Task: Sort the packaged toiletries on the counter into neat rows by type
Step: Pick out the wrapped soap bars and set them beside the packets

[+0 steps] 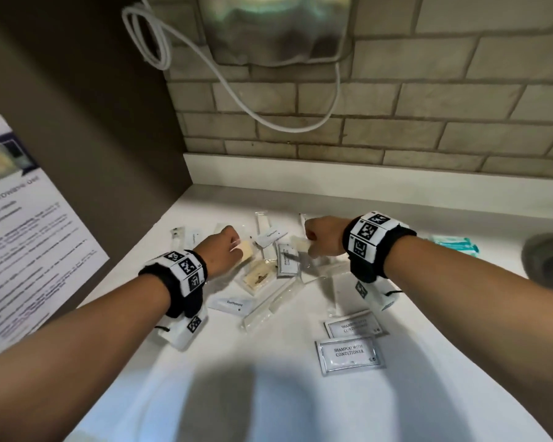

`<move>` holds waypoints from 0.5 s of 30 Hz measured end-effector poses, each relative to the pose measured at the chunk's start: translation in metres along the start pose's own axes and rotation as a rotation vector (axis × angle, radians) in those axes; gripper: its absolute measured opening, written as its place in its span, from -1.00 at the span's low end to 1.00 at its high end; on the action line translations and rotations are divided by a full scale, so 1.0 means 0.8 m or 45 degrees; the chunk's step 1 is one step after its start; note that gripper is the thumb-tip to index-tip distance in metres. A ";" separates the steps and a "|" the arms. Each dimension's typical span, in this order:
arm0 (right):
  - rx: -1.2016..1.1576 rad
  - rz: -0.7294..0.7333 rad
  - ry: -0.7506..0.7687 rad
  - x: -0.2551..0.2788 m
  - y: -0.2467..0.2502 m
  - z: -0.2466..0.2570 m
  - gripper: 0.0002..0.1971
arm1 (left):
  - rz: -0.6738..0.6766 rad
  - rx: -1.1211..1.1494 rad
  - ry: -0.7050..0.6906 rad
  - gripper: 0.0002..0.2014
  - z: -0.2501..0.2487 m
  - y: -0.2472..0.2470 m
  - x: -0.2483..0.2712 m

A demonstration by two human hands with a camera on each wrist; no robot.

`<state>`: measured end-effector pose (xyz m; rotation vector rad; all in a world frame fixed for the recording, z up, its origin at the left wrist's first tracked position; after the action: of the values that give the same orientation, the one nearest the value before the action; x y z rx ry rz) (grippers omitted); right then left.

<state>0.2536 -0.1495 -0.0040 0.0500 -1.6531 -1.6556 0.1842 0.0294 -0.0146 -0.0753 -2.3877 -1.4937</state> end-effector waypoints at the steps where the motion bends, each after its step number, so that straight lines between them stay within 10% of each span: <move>1: -0.054 0.001 0.033 0.003 -0.001 0.010 -0.71 | -0.021 -0.057 -0.018 -0.80 -0.005 0.001 0.000; 15: -0.098 -0.051 0.010 -0.005 -0.019 0.063 -0.70 | 0.064 -0.346 -0.128 -0.69 -0.029 -0.051 0.015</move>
<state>0.2222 -0.1075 -0.0111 0.0521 -1.5901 -1.7458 0.1698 -0.0113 -0.0369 -0.2763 -2.2227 -1.8205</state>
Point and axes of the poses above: each hand's wrist, its own x-axis away from the middle knuckle, its own y-axis out of the back of the hand, z = x × y, the point moved 10 cm from there along -x, towards the middle knuckle, and after that the axes turned 8 degrees about z, right-handed, at the moved point
